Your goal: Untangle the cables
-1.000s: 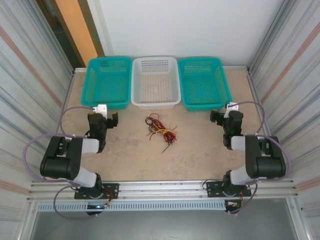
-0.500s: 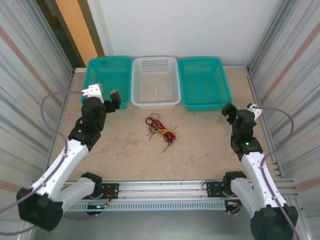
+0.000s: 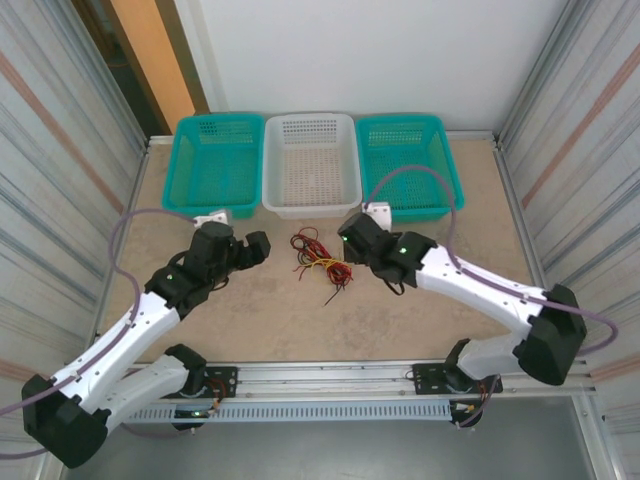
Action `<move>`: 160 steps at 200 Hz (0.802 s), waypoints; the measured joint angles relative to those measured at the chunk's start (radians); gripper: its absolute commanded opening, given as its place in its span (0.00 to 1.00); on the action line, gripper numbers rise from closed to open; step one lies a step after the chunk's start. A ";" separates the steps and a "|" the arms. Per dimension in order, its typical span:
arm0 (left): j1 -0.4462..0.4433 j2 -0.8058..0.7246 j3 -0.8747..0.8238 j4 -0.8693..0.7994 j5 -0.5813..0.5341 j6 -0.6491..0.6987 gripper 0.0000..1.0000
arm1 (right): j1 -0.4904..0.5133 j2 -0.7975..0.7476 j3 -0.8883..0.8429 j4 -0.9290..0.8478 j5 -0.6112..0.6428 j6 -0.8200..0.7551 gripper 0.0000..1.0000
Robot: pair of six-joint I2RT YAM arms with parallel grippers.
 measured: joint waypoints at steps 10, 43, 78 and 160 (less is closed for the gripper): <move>0.000 0.005 0.000 -0.003 0.016 -0.013 0.89 | -0.023 0.045 0.015 0.023 -0.072 -0.009 0.63; 0.000 0.039 0.000 -0.004 0.086 -0.045 0.80 | -0.053 0.187 0.088 0.065 -0.214 -0.016 0.50; 0.000 0.041 0.000 -0.003 0.151 -0.074 0.82 | -0.079 0.285 0.124 0.101 -0.299 -0.018 0.31; -0.028 0.037 -0.024 0.025 0.183 -0.121 0.99 | -0.124 0.317 0.127 0.116 -0.354 -0.040 0.00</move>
